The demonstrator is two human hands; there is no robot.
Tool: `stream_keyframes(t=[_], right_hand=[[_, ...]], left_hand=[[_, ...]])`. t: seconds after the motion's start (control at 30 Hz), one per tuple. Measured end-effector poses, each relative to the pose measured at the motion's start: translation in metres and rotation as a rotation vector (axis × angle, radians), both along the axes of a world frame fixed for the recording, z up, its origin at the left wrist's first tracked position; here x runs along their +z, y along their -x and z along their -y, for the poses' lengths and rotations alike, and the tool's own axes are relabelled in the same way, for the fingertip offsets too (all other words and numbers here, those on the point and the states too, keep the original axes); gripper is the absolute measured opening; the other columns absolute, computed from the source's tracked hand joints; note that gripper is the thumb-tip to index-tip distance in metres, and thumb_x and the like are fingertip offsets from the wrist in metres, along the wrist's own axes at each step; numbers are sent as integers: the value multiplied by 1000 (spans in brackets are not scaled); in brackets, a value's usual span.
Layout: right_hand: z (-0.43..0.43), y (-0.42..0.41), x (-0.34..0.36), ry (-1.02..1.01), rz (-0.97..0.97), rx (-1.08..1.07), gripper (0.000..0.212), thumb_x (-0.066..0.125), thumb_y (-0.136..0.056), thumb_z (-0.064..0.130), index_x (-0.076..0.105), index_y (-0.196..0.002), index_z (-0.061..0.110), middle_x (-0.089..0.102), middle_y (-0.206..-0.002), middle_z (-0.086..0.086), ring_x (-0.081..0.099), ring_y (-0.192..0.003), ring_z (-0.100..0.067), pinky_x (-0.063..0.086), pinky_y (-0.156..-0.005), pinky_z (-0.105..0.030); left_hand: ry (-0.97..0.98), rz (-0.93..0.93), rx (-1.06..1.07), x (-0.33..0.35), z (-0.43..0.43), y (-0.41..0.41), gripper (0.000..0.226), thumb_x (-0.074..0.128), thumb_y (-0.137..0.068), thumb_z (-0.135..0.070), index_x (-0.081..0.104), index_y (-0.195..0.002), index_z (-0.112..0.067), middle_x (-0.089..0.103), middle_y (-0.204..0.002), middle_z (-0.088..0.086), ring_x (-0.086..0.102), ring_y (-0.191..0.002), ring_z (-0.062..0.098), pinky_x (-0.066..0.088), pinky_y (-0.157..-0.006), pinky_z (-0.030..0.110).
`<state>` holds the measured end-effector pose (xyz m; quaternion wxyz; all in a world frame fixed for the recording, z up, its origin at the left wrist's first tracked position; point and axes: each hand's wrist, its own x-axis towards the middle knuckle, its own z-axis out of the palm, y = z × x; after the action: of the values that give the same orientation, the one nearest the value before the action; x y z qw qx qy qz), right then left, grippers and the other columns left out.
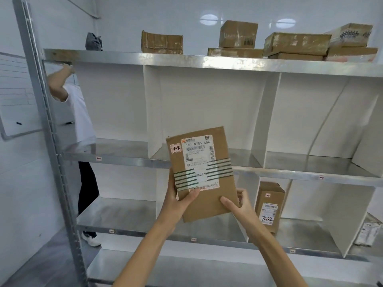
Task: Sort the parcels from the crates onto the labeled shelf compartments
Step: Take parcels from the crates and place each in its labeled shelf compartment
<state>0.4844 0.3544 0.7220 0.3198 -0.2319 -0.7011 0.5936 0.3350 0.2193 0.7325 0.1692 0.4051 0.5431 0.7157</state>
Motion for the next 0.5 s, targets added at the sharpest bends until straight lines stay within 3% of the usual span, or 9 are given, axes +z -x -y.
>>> stream_keyframes(t=[0.2, 0.33, 0.5], right_hand=[[-7, -8, 4, -126, -10, 45, 60, 78, -69, 49, 42, -115, 40, 61, -118, 11, 59, -108, 1, 51, -77, -12], [-13, -7, 15, -207, -14, 82, 81, 75, -72, 43, 27, -137, 37, 56, -129, 14, 51, -121, -2, 50, -89, -19], [-24, 2, 25, -276, -53, 118, 82, 71, -77, 35, 21, -142, 36, 50, -136, 16, 48, -125, -2, 49, -96, -22]], left_hand=[[-9, -134, -31, 17, -6, 2, 78, 68, -83, -34, 23, -146, -31, 53, -134, -15, 52, -122, 5, 50, -97, 28], [-16, -138, -35, 22, -13, 3, 66, 66, -86, -25, 32, -142, -29, 57, -129, -16, 54, -118, 4, 50, -86, 16], [-21, -144, 9, 28, -26, 8, 65, 68, -82, -36, 37, -139, -32, 58, -126, -19, 55, -116, 3, 50, -82, 14]])
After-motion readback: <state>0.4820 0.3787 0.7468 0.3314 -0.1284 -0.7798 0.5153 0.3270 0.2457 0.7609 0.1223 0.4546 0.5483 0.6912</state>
